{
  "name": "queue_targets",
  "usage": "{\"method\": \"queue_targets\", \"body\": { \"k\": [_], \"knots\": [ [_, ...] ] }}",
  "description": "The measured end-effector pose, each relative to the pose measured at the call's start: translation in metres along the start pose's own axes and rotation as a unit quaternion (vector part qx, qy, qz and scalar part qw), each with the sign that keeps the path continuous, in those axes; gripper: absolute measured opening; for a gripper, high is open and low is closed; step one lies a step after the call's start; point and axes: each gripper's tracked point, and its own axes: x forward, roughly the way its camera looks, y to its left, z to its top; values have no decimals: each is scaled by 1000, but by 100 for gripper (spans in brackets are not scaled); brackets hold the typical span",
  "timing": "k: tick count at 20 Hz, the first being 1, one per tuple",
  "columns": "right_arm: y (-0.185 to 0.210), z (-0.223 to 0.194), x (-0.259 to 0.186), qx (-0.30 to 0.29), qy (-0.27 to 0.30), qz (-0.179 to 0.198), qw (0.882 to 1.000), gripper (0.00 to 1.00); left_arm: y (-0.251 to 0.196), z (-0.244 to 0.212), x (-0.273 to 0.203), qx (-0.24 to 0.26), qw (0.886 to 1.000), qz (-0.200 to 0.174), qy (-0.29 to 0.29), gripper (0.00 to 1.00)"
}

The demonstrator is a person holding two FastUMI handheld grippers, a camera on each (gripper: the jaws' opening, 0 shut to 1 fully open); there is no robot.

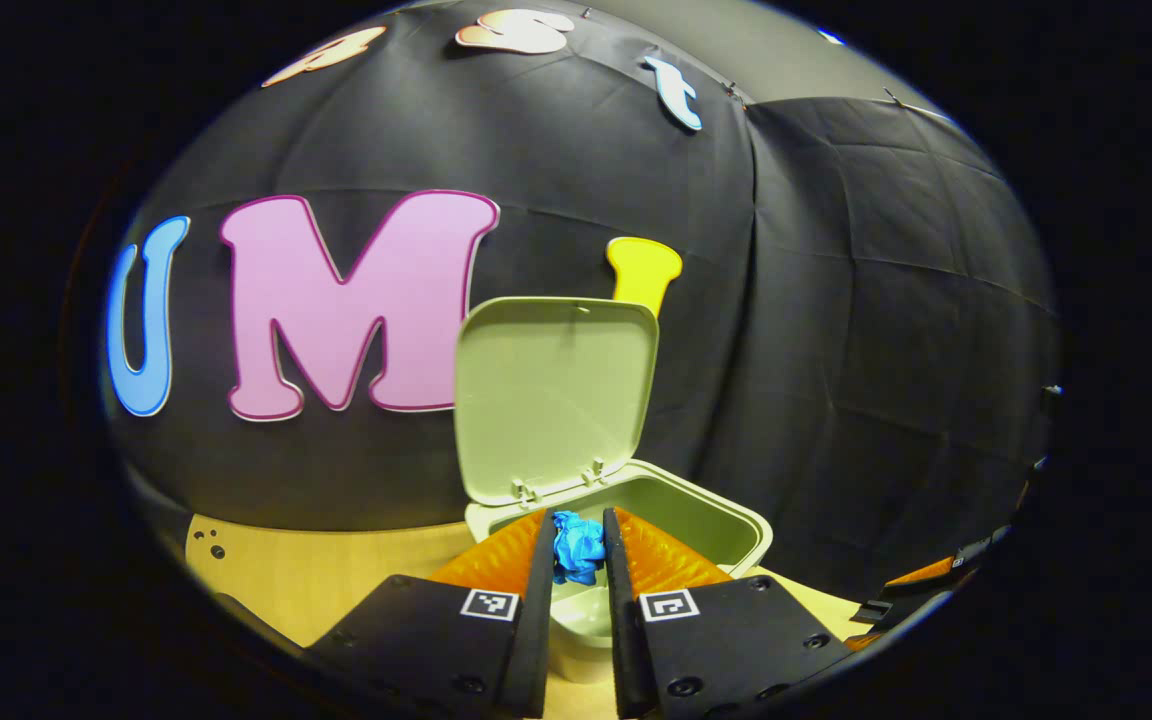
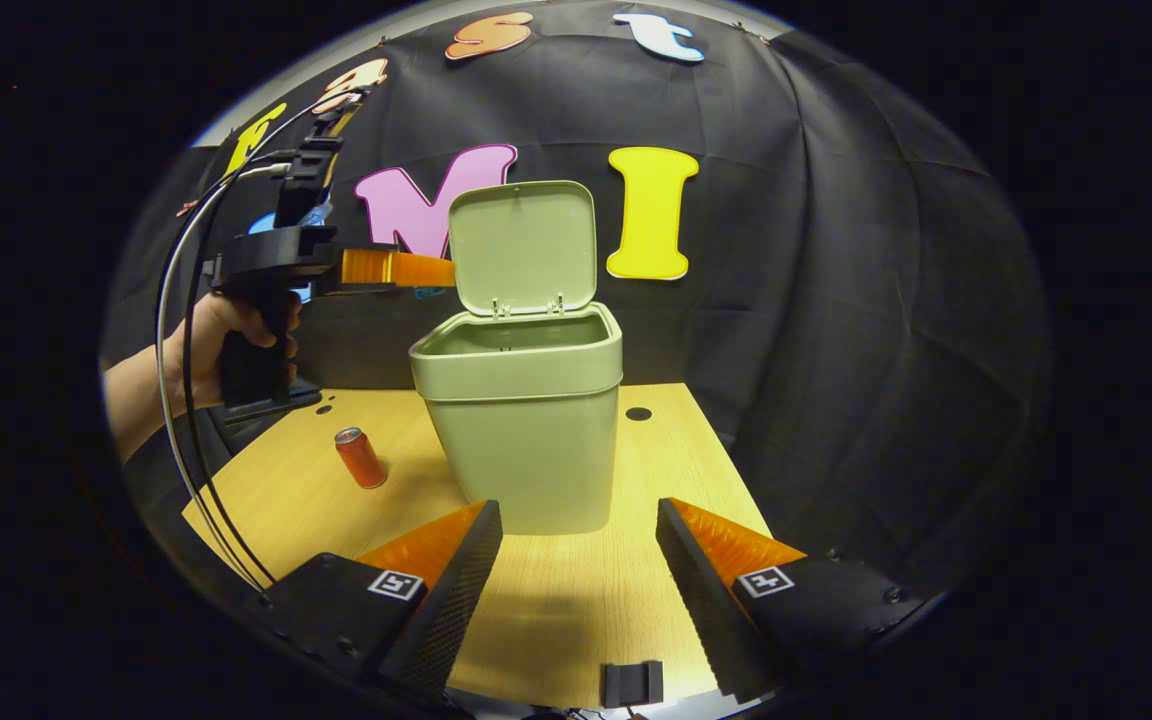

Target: Press the lid of the desktop garbage bin to open it, pick up the crumpled paper on the desktop and throw it into the bin, then pick up the pop can on the desktop and drop it into the bin, and finally close the garbage bin lid.

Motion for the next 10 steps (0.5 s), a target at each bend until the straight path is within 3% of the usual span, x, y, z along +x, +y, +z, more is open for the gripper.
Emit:
{"method": "queue_targets", "body": {
  "k": [10],
  "knots": [
    [-8, -8, 0, 2, 12, 2, 1000, 97, -16, -31, 31, -25, 999, -6, 35, 34]
  ]
}}
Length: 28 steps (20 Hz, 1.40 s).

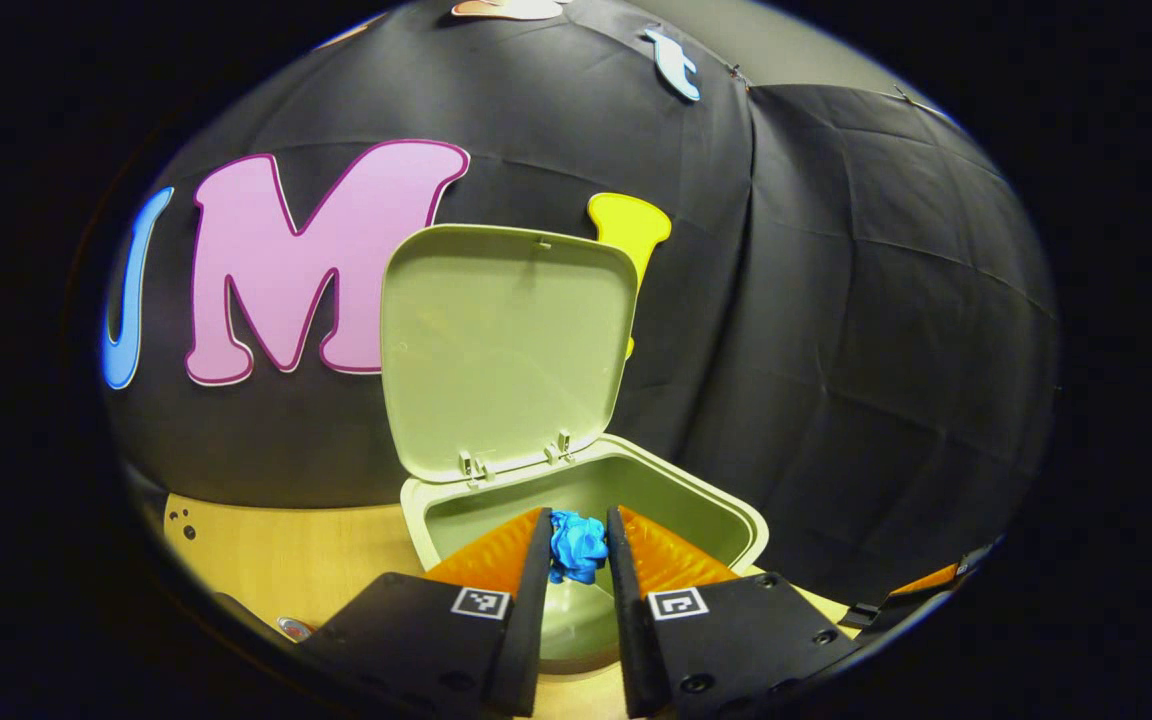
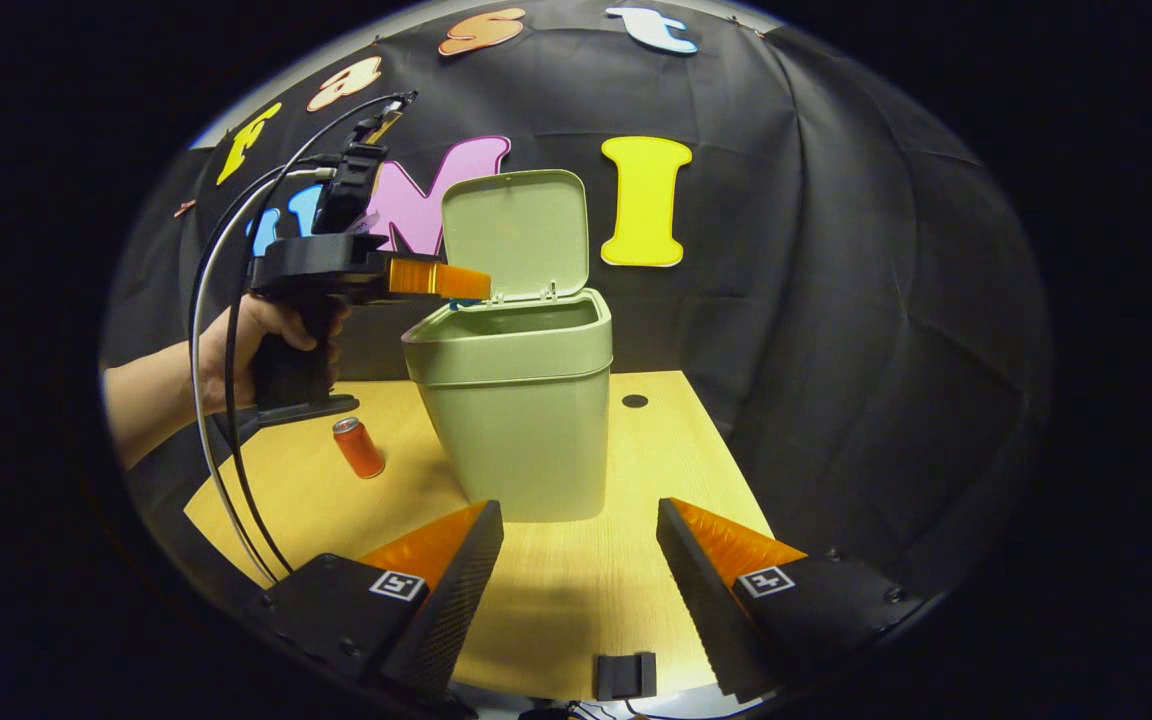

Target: Press the lid of the desktop garbage bin to open it, pick up the crumpled paper on the desktop and throw it into the bin, then pick up the pop can on the desktop and drop it into the bin, and finally close the garbage bin lid.

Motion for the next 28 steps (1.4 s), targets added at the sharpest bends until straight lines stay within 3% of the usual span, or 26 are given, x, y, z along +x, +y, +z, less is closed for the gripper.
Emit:
{"method": "queue_targets", "body": {
  "k": [6, 13, 20, 28],
  "knots": [
    [11, 3, 1, -16, 1, 8, 1000, 97, 12, 13, -17, 9, 999, 12, -34, 99],
    [54, 15, 5, -33, -1, 22, 999, 97, 79, 17, -113, -8, 994, 76, -76, 98],
    [130, 21, 20, -60, 1, 40, 997, 98, 190, -45, -256, -13, 980, 186, -64, 97],
    [239, 21, 51, -86, -5, 78, 993, 98, 281, -140, -394, -65, 962, 264, -15, 96]
  ]
}}
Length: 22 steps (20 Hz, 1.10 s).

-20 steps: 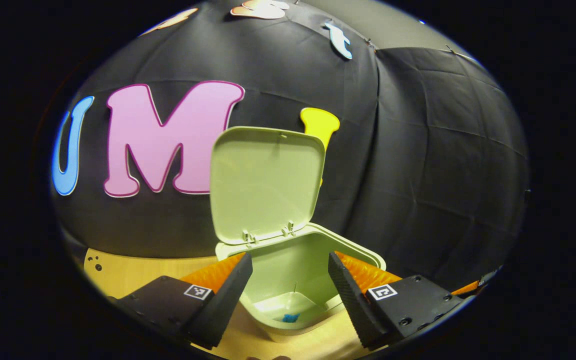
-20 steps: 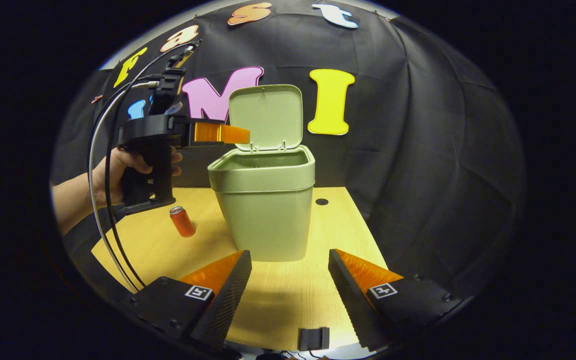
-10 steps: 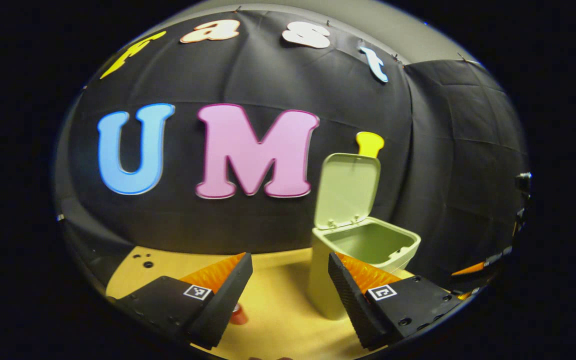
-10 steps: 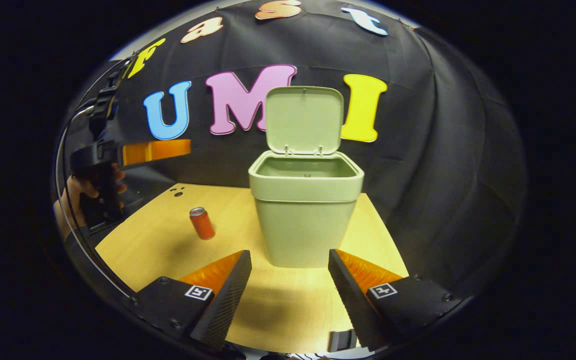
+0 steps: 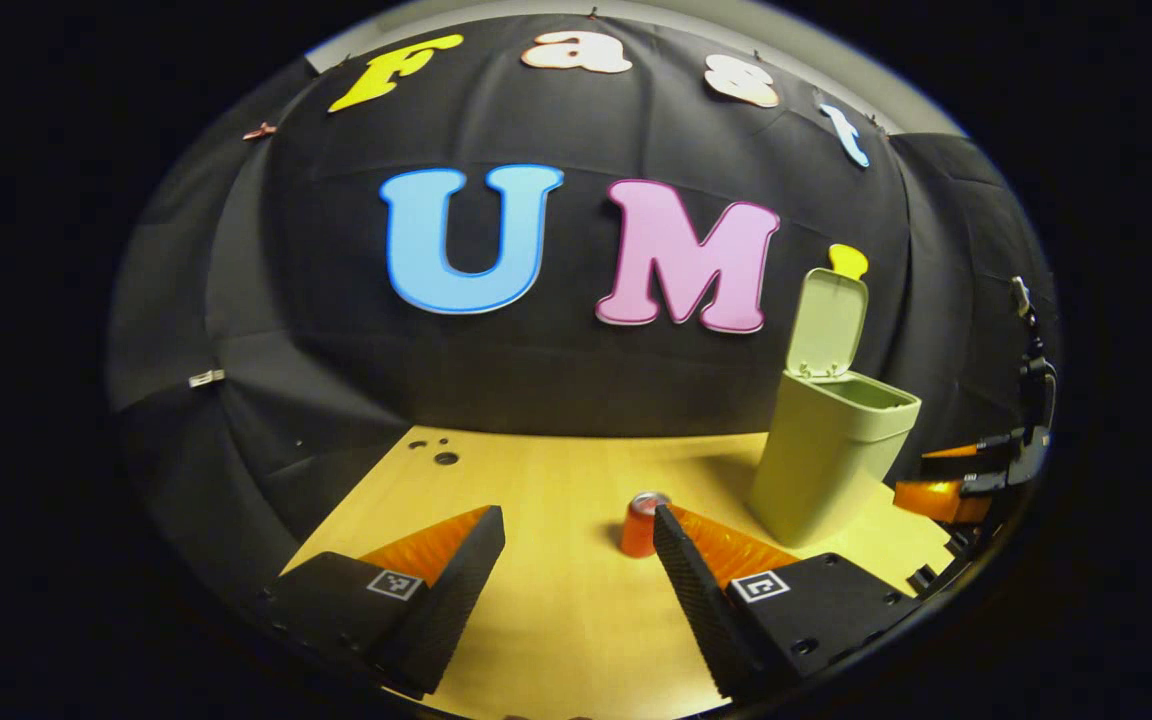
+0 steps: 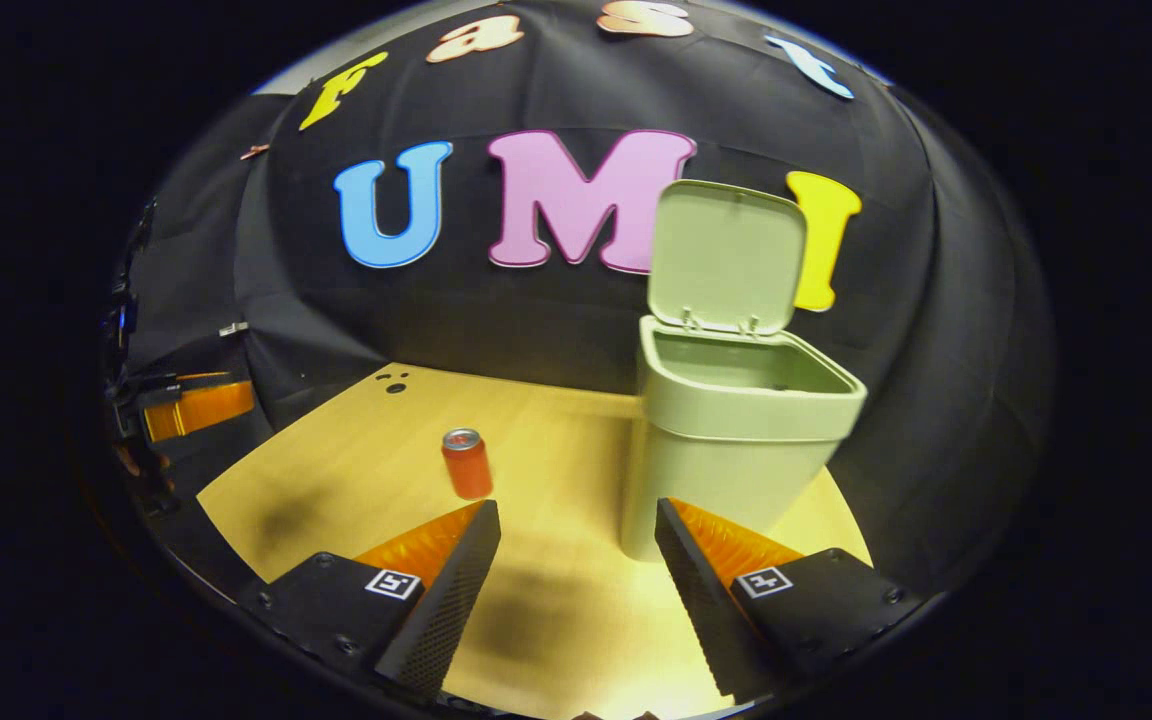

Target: Press the lid of the desktop garbage bin to open it, pick up the crumpled paper on the desktop and throw it into the bin, then pick up the pop can on the desktop and drop it into the bin, and finally close the garbage bin lid.

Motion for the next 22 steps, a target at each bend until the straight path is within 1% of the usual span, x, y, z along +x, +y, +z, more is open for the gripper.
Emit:
{"method": "queue_targets", "body": {
  "k": [3, 6, 9, 12, 13, 16, 19, 22],
  "knots": [
    [42, 3, 26, -23, -5, 35, 999, 98, 33, -17, -13, -18, 999, 29, 13, 96],
    [80, -3, 58, -40, 1, 78, 996, 98, 53, -32, -16, -37, 997, 56, 28, 96],
    [111, -19, 96, -58, 10, 112, 992, 98, 67, -41, -19, -45, 994, 88, 43, 96],
    [133, -41, 133, -65, 33, 140, 987, 98, 75, -53, -22, -50, 990, 113, 62, 96],
    [139, -44, 146, -66, 36, 146, 986, 99, 80, -58, -23, -50, 988, 124, 70, 96],
    [142, -60, 183, -82, 47, 144, 985, 98, 85, -69, -27, -52, 984, 144, 89, 96],
    [139, -72, 213, -67, 60, 138, 986, 98, 90, -85, -30, -64, 978, 162, 113, 96],
    [134, -86, 238, -70, 73, 131, 986, 98, 93, -98, -26, -84, 972, 181, 128, 96]
  ]
}}
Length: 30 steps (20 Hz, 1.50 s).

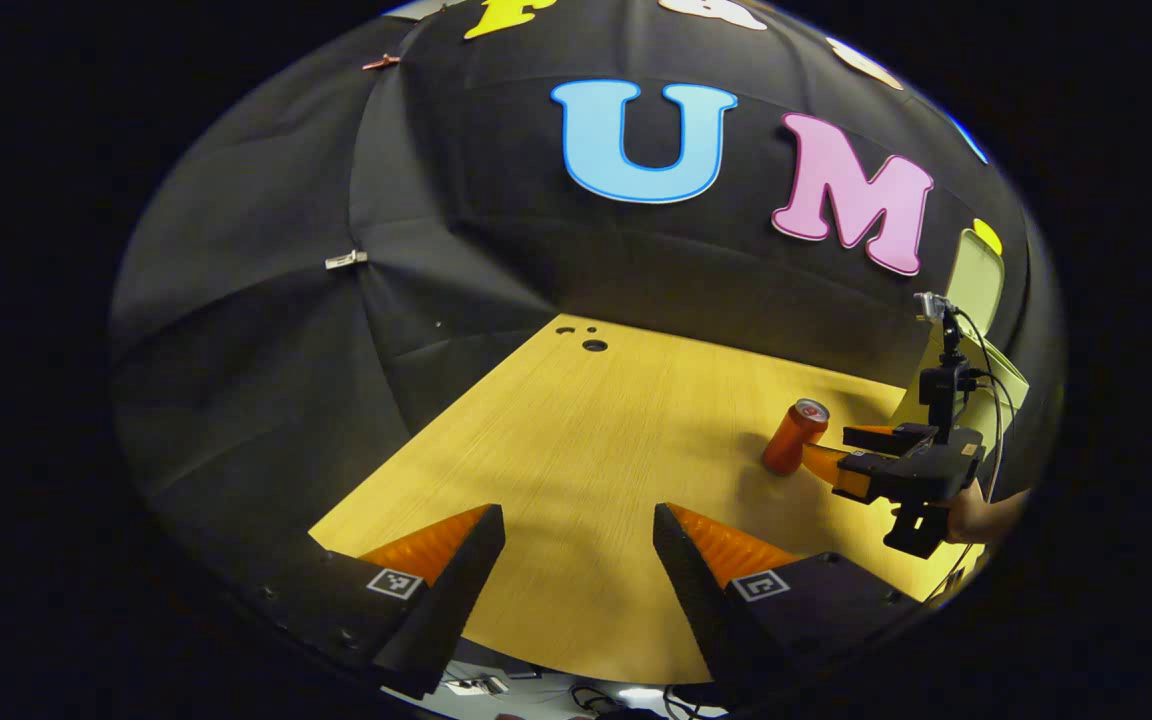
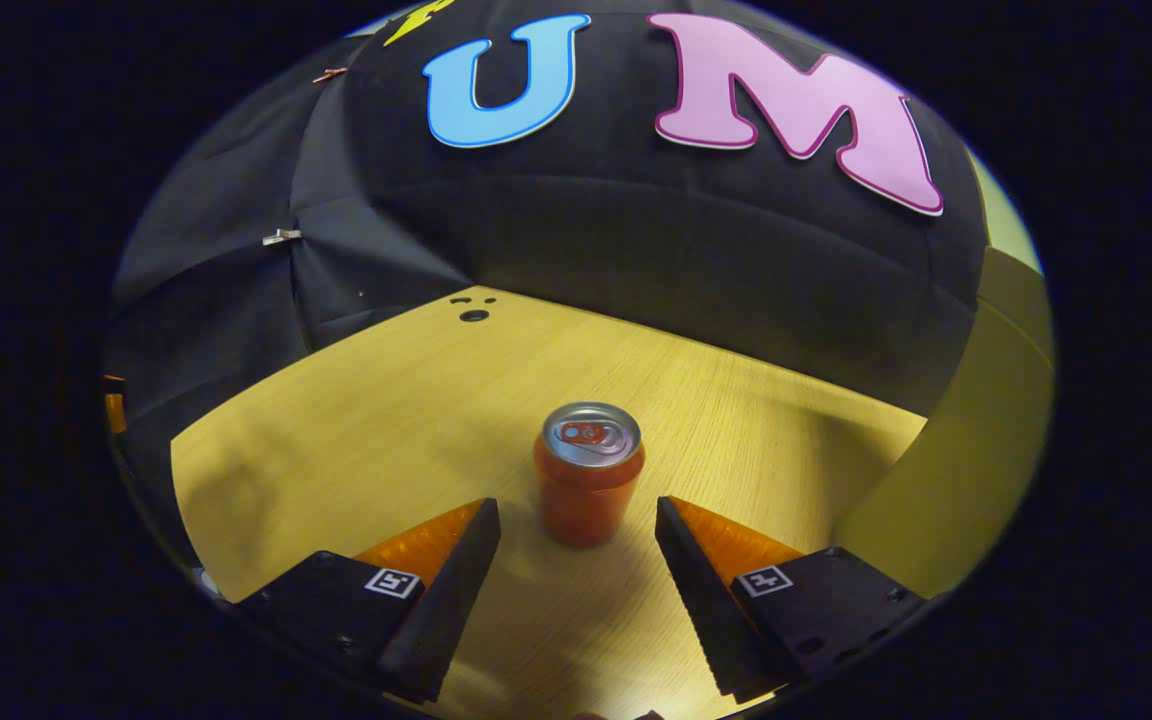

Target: Press the lid of the desktop garbage bin to open it, pick up the crumpled paper on the desktop and throw it into the bin, then pick up the pop can on the desktop and drop it into the bin, and finally close the garbage bin lid.

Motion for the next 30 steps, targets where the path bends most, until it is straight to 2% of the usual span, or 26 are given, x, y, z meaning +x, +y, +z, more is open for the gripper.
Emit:
{"method": "queue_targets", "body": {
  "k": [4, 8, 17, 18, 20, 25, 30],
  "knots": [
    [-1, -7, 32, -13, 5, -1, 1000, 98, -9, -7, 9, -13, 1000, 6, 12, 96],
    [1, -11, 56, 5, 14, -6, 1000, 98, -15, -4, 19, -3, 1000, 5, 17, 96],
    [-7, 0, 71, 16, 7, -22, 1000, 98, -24, 2, 27, -8, 1000, -5, 19, 96],
    [-9, 4, 71, 15, 3, -26, 1000, 95, -25, 1, 27, -9, 1000, -7, 20, 96],
    [-11, 8, 67, 17, 4, -26, 1000, 84, -26, -4, 24, -10, 1000, -10, 23, 96],
    [-12, 29, 50, 7, -10, -29, 1000, 82, -32, -6, 19, -8, 1000, -22, 19, 96],
    [-16, 79, 10, -16, -49, -34, 998, 82, -45, -4, 15, 7, 999, -53, 8, 96]
  ]
}}
